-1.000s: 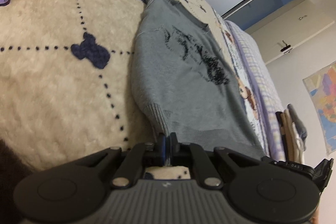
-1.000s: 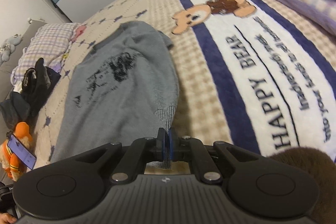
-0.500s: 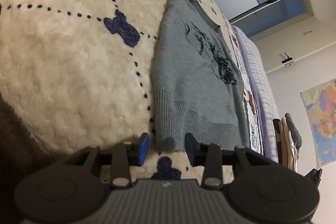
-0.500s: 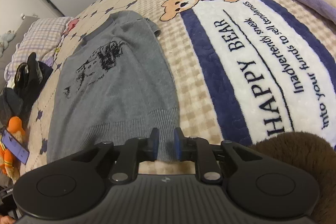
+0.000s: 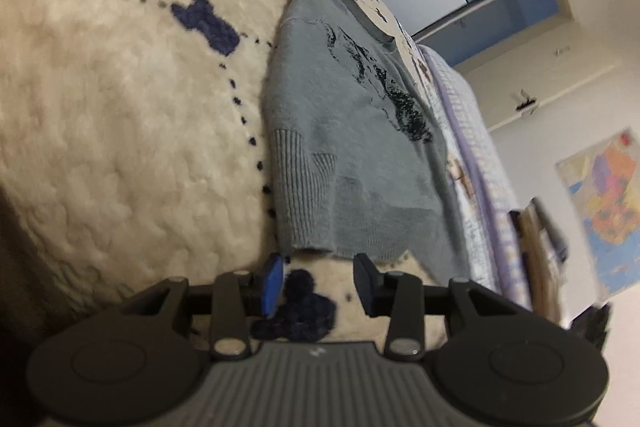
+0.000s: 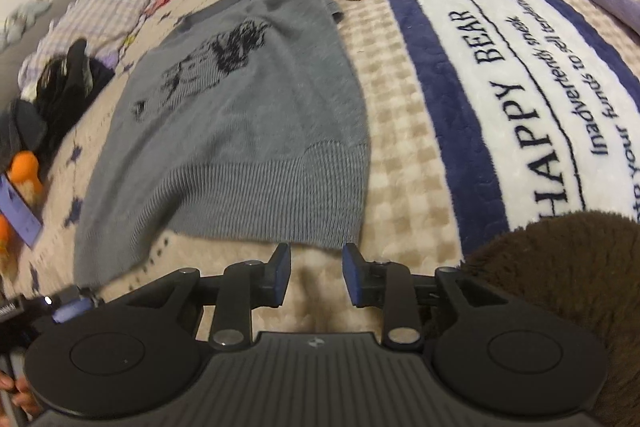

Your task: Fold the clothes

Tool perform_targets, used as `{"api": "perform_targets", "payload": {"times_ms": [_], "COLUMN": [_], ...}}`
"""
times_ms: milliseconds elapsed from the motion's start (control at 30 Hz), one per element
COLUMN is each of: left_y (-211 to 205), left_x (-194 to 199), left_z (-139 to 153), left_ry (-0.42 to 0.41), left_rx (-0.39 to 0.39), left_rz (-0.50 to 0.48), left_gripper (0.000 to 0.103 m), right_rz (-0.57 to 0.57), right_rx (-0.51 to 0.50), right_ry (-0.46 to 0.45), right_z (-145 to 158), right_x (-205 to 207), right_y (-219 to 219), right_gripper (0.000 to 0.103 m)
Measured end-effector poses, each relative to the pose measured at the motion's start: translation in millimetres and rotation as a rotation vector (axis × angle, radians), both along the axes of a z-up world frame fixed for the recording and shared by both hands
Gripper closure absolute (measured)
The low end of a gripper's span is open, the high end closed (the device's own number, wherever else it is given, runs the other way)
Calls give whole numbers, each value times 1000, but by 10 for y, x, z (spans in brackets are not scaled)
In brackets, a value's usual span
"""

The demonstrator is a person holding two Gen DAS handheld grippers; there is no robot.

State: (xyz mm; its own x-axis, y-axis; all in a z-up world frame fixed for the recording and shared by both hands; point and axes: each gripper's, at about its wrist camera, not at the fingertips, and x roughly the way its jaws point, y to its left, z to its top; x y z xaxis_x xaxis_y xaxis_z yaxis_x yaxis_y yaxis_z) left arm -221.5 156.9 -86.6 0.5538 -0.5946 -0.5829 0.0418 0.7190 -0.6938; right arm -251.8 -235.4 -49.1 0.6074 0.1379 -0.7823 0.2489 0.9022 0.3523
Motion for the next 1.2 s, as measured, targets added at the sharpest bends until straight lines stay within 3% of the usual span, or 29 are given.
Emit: {"api": "perform_targets", "payload": {"times_ms": [300,467,533,567,900,1200], "left_y": [-231,-249,-253,-264,-477,-577], "left_x": [-97,-98,-96,-98,-154,-216], "left_z": [127,106,95,94,129,171], "left_ry": [-135,-155,-156,-161,-211,-224], "left_rx": [223,241,251,262,398,474], "left_rz": [-16,22,37,42,31,15], "left_gripper": [63,66,66,66,64,62], "right_rz": [11,-17,-36,-44,-139,-193], "right_rx": [-109,-161,-157,-155,-185,-180], "right_ry": [-18,-51,-65,-75,-237,-221], "right_z": [-77,-72,-63,-50,443,433], "right_x": [-7,48,75,85,13,32], "right_y": [127,139,115,102,-239,-505], "right_gripper": [72,72,80,95,97,99]}}
